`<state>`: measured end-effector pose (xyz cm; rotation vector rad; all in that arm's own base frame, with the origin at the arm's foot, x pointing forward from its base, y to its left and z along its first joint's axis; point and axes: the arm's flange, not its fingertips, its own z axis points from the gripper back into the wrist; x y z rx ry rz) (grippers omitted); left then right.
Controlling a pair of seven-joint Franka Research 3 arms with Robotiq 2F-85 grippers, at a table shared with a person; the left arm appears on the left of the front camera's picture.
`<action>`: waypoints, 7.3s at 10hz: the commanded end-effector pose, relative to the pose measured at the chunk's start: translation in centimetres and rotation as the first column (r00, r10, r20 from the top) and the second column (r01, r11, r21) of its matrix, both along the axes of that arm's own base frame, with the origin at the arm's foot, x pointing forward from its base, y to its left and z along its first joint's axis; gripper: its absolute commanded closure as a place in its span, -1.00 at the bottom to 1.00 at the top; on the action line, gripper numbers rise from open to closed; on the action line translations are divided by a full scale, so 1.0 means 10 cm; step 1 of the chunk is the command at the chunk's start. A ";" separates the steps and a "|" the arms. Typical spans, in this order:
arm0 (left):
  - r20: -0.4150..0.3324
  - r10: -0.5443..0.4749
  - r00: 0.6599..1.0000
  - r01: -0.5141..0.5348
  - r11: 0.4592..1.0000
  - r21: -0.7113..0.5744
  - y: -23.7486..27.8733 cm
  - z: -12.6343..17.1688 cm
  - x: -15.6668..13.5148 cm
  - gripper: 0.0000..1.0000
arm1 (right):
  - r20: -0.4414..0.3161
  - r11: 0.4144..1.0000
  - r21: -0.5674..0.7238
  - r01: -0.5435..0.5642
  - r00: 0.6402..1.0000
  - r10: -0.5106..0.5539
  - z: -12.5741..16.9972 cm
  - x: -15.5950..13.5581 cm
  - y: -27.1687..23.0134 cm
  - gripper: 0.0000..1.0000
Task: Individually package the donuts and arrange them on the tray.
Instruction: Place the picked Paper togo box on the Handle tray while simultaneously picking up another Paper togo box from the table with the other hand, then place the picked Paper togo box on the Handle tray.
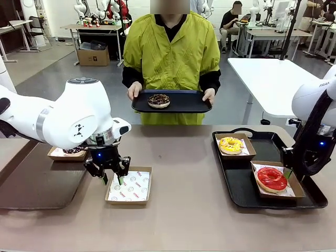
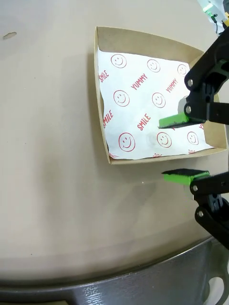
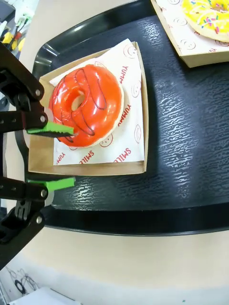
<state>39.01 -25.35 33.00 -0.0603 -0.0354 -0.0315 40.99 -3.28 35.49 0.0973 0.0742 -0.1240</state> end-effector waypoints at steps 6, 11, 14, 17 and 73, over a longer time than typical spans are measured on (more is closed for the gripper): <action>-0.011 0.020 1.000 -0.020 1.000 0.009 -0.02 0.01 0.03 1.00 | 0.004 0.999 0.035 -0.013 1.000 0.013 0.02 -0.01 -0.01 -1.00; 0.028 0.010 1.000 -0.010 1.000 -0.026 0.01 0.58 0.07 1.00 | 0.088 0.914 0.399 -0.078 0.995 0.047 0.65 -0.43 -0.24 -1.00; 0.104 0.010 0.995 0.000 0.996 -0.094 0.00 1.22 0.28 1.00 | 0.256 0.726 0.673 -0.141 0.965 -0.049 0.96 -0.84 -0.92 -1.00; 0.134 -0.011 0.991 0.024 0.995 -0.097 -0.14 1.69 0.56 1.00 | 0.287 0.579 0.803 -0.143 0.944 -0.165 0.83 -1.18 -1.62 -1.00; -0.092 0.111 0.990 -0.103 0.991 0.088 2.85 0.93 0.15 0.98 | 0.287 0.547 0.814 -0.194 0.954 -0.088 0.22 -1.11 -2.20 -1.00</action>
